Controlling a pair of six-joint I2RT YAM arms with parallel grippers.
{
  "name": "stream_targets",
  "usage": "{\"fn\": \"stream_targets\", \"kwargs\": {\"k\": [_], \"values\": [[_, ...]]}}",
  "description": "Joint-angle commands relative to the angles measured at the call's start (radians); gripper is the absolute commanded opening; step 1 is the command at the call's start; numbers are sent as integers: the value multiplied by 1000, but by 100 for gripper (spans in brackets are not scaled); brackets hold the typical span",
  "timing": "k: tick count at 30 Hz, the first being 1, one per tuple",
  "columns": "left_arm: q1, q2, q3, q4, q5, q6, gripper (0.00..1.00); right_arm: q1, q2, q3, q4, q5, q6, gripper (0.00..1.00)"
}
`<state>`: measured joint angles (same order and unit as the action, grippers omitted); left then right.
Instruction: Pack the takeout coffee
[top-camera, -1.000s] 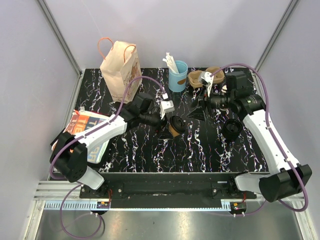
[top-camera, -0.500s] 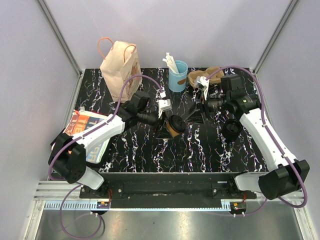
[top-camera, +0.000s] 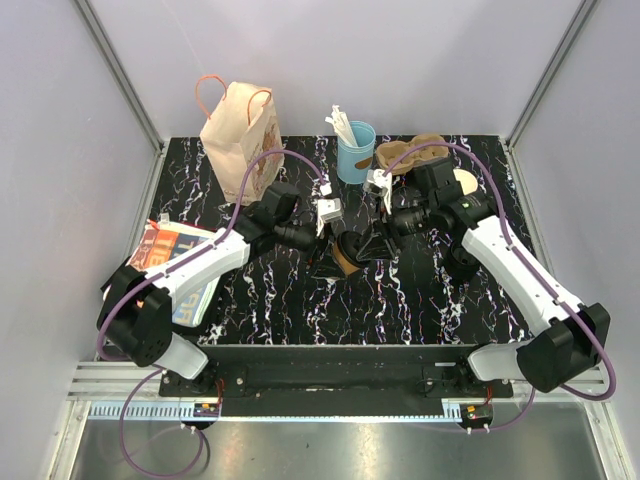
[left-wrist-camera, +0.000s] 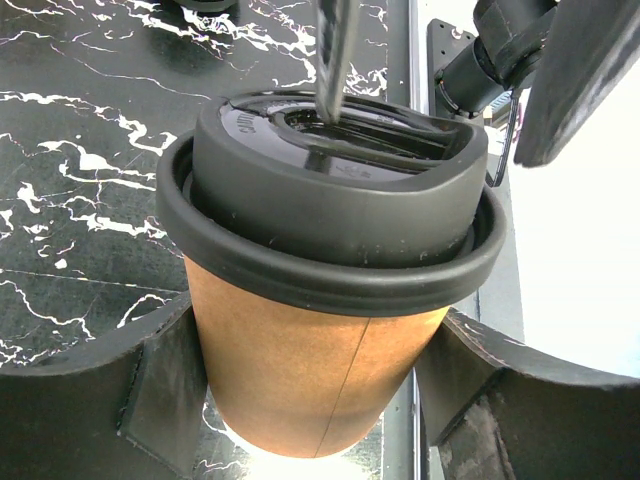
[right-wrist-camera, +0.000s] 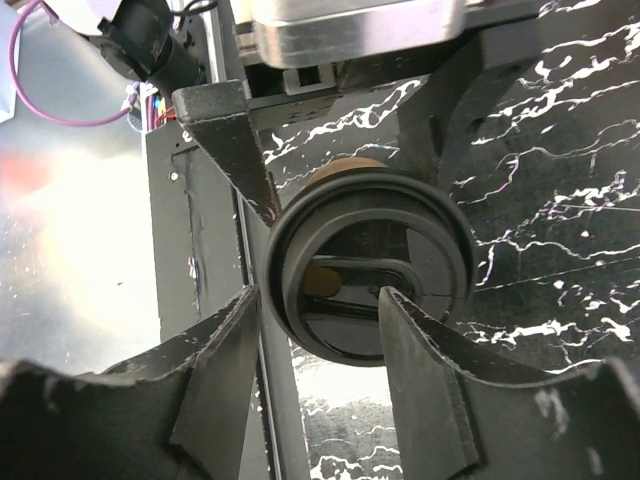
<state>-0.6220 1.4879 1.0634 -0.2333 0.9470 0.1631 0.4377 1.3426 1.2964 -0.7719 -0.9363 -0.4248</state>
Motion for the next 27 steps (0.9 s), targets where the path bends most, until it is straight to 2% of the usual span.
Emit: {"fn": "stream_targets", "kwargs": {"k": [1,8,12,18,21,24,27], "values": [[2,3,4,46,39,-2,61,25,7,18,-9,24,-17,55],[2,14,7,43,44,-5,61,36,16,29,-10,40,-17,45],[2,21,9,42,42,-8,63,42,21,34,-12,45,-15,33],[2,29,17,37,42,-13,65,53,18,27,-15,57,-22,22],[4,31,20,35,41,-14,66,55,20,27,-20,62,-25,12],[2,32,20,35,42,-17,70,55,21,30,-21,70,-25,4],[4,34,18,32,41,-13,78,55,23,34,-24,79,-23,0]]}}
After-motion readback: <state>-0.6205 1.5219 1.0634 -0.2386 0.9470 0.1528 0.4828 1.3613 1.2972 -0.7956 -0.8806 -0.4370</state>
